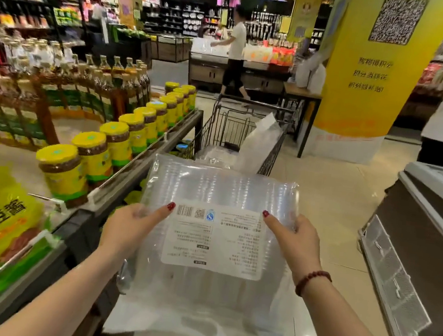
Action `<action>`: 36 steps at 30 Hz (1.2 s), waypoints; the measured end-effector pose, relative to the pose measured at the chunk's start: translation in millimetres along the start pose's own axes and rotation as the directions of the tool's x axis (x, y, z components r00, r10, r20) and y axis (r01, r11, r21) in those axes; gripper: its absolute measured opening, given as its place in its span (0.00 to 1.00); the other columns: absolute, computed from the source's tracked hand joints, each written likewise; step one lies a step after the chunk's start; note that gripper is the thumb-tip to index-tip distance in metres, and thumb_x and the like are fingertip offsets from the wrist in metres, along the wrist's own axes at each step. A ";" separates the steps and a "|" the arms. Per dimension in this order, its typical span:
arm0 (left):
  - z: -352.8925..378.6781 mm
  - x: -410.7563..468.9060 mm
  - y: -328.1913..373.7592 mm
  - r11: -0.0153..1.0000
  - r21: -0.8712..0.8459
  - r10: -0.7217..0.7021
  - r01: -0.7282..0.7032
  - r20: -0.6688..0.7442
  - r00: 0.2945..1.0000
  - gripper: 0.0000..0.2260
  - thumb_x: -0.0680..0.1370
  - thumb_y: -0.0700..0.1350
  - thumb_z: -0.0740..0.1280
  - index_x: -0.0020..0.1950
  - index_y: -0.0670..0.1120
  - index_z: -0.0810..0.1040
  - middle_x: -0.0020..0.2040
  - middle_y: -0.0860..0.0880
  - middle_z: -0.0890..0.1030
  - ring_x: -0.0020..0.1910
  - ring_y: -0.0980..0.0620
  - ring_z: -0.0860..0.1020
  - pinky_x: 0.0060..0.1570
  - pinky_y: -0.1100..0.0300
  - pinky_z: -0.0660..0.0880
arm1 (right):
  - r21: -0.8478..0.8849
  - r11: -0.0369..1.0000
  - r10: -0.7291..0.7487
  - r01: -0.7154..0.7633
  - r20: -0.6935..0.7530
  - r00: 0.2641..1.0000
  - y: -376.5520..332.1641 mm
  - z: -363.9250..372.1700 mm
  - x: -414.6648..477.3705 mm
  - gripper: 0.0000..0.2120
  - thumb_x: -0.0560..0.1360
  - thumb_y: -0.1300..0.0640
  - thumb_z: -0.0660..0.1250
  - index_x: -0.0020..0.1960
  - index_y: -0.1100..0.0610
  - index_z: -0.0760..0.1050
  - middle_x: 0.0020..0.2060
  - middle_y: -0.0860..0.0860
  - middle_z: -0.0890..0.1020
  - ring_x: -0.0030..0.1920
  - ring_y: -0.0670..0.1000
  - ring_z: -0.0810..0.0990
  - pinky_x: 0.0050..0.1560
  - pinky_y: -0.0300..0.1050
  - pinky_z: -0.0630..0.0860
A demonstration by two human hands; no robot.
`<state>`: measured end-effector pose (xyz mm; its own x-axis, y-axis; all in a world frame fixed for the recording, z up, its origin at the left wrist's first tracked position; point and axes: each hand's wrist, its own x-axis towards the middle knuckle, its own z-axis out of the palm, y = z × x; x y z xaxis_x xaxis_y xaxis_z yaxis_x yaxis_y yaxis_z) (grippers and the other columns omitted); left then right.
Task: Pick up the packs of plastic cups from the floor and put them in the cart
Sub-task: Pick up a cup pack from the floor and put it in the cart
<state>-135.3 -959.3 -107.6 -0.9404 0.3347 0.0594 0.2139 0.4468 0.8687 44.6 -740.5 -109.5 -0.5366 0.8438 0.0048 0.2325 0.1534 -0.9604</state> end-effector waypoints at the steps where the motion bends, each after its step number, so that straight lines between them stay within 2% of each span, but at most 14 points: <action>1: 4.5 20.8 2.4 1.000 -0.002 0.003 -0.003 0.008 1.000 0.24 0.68 0.67 0.70 0.34 0.45 0.78 0.32 0.52 0.79 0.35 0.51 0.77 0.34 0.57 0.69 | 0.003 1.000 0.006 -0.006 0.001 1.000 -2.0 8.9 20.1 0.32 0.62 0.34 0.74 0.58 0.54 0.77 0.49 0.46 0.82 0.51 0.50 0.82 0.53 0.52 0.79; 2: 8.2 35.6 4.3 1.000 -0.010 0.002 -0.001 0.015 1.000 0.24 0.68 0.68 0.70 0.37 0.46 0.81 0.35 0.51 0.82 0.38 0.50 0.80 0.37 0.55 0.73 | 0.003 1.000 0.011 -0.011 -0.002 1.000 -6.0 15.0 33.6 0.34 0.60 0.33 0.73 0.59 0.53 0.77 0.50 0.47 0.83 0.52 0.51 0.82 0.55 0.54 0.80; 5: 22.0 84.4 7.7 0.998 -0.052 -0.030 0.031 0.016 0.999 0.26 0.67 0.68 0.72 0.40 0.44 0.84 0.39 0.48 0.85 0.42 0.48 0.82 0.47 0.49 0.77 | -0.012 0.999 0.035 -0.035 0.019 0.999 -13.5 35.2 86.7 0.21 0.67 0.40 0.75 0.53 0.52 0.77 0.47 0.47 0.83 0.48 0.50 0.82 0.54 0.56 0.80; 8: 38.3 134.7 14.5 0.999 -0.031 -0.040 0.040 -0.006 0.999 0.26 0.67 0.67 0.70 0.37 0.43 0.81 0.34 0.47 0.82 0.37 0.46 0.79 0.40 0.53 0.72 | 0.004 1.000 0.023 -0.023 0.045 0.999 -16.5 56.2 145.6 0.16 0.69 0.44 0.76 0.50 0.50 0.77 0.46 0.46 0.83 0.47 0.50 0.83 0.52 0.54 0.81; 10: 50.2 167.9 21.6 0.999 0.004 -0.036 0.036 -0.041 0.999 0.26 0.67 0.68 0.70 0.33 0.44 0.76 0.28 0.49 0.76 0.31 0.48 0.74 0.34 0.55 0.66 | 0.024 1.000 0.017 -0.019 0.081 0.997 -16.7 69.8 186.5 0.13 0.70 0.45 0.75 0.46 0.51 0.75 0.43 0.45 0.81 0.45 0.48 0.81 0.47 0.47 0.79; 12: 63.9 202.3 30.1 0.998 0.044 -0.045 0.049 -0.078 0.996 0.25 0.68 0.67 0.70 0.31 0.45 0.71 0.26 0.51 0.72 0.29 0.50 0.70 0.31 0.56 0.62 | 0.020 0.999 0.032 -0.034 0.116 0.993 -16.0 82.6 230.4 0.20 0.68 0.40 0.75 0.47 0.54 0.75 0.43 0.46 0.80 0.46 0.49 0.79 0.44 0.43 0.76; 14: 78.4 239.2 37.4 0.997 0.060 -0.049 0.055 -0.099 0.994 0.28 0.66 0.68 0.69 0.31 0.43 0.71 0.26 0.49 0.70 0.29 0.49 0.69 0.31 0.56 0.60 | 0.001 0.999 0.054 -0.054 0.115 0.992 -11.8 96.1 279.9 0.36 0.58 0.30 0.74 0.53 0.56 0.78 0.50 0.51 0.83 0.53 0.54 0.81 0.52 0.51 0.79; 17: 98.6 292.2 51.3 0.994 0.081 -0.069 0.079 -0.122 0.990 0.34 0.67 0.69 0.69 0.41 0.35 0.80 0.33 0.40 0.79 0.34 0.42 0.76 0.35 0.55 0.65 | 0.018 0.998 0.052 -0.055 0.168 0.984 -10.4 111.5 351.9 0.49 0.48 0.20 0.71 0.58 0.51 0.77 0.55 0.49 0.83 0.55 0.53 0.82 0.57 0.58 0.79; 19: 109.2 322.8 63.9 0.994 0.074 -0.069 0.081 -0.151 0.986 0.33 0.68 0.67 0.70 0.43 0.34 0.81 0.33 0.41 0.79 0.34 0.42 0.76 0.34 0.55 0.65 | 0.043 0.998 0.041 -0.051 0.194 0.980 -22.9 121.1 389.6 0.53 0.49 0.22 0.71 0.66 0.52 0.74 0.60 0.49 0.81 0.60 0.54 0.80 0.60 0.59 0.78; 23: 114.9 376.7 97.4 0.992 0.103 -0.046 0.070 -0.217 0.975 0.19 0.71 0.62 0.72 0.34 0.47 0.78 0.31 0.49 0.78 0.33 0.49 0.76 0.30 0.59 0.66 | 0.056 0.998 0.015 -0.028 0.225 0.974 -49.9 143.4 450.7 0.48 0.58 0.28 0.71 0.70 0.56 0.71 0.64 0.51 0.78 0.63 0.55 0.77 0.63 0.57 0.76; 28: 115.9 446.5 144.6 0.972 0.233 0.074 -0.008 -0.274 0.959 0.22 0.72 0.62 0.70 0.29 0.49 0.69 0.28 0.49 0.73 0.30 0.48 0.72 0.29 0.57 0.63 | 0.133 0.990 0.023 -0.054 0.230 0.973 -73.4 173.3 524.6 0.33 0.65 0.34 0.74 0.57 0.56 0.71 0.57 0.49 0.77 0.57 0.51 0.76 0.56 0.50 0.75; 31: 122.9 494.7 164.2 0.964 0.263 0.107 -0.036 -0.259 0.960 0.21 0.72 0.64 0.69 0.32 0.48 0.72 0.31 0.49 0.76 0.32 0.49 0.74 0.29 0.58 0.66 | 0.197 0.979 0.023 -0.060 0.185 0.982 -85.5 189.2 567.1 0.31 0.62 0.35 0.74 0.55 0.56 0.79 0.51 0.49 0.83 0.53 0.52 0.81 0.56 0.52 0.79; 33: 131.8 530.1 173.7 0.961 0.270 0.117 -0.054 -0.223 0.968 0.21 0.72 0.64 0.69 0.33 0.48 0.72 0.32 0.49 0.75 0.32 0.51 0.73 0.29 0.58 0.66 | 0.230 0.971 0.031 -0.070 0.171 0.985 -92.8 196.7 595.4 0.22 0.67 0.40 0.74 0.50 0.57 0.78 0.44 0.48 0.82 0.46 0.50 0.81 0.46 0.49 0.79; 36: 150.5 585.0 186.6 0.949 0.308 0.114 -0.061 -0.159 0.981 0.23 0.72 0.66 0.68 0.36 0.46 0.70 0.35 0.48 0.74 0.33 0.52 0.70 0.29 0.58 0.65 | 0.233 0.969 0.059 -0.088 0.130 0.990 -92.1 208.1 640.4 0.13 0.74 0.46 0.72 0.43 0.52 0.71 0.37 0.45 0.73 0.38 0.46 0.73 0.35 0.41 0.69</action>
<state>-605.7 -555.2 15.1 -0.9398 0.2476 0.2354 0.3415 0.6595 0.6696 -489.3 -321.3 -75.9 -0.6227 0.7776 -0.0875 0.0836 -0.0451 -0.9955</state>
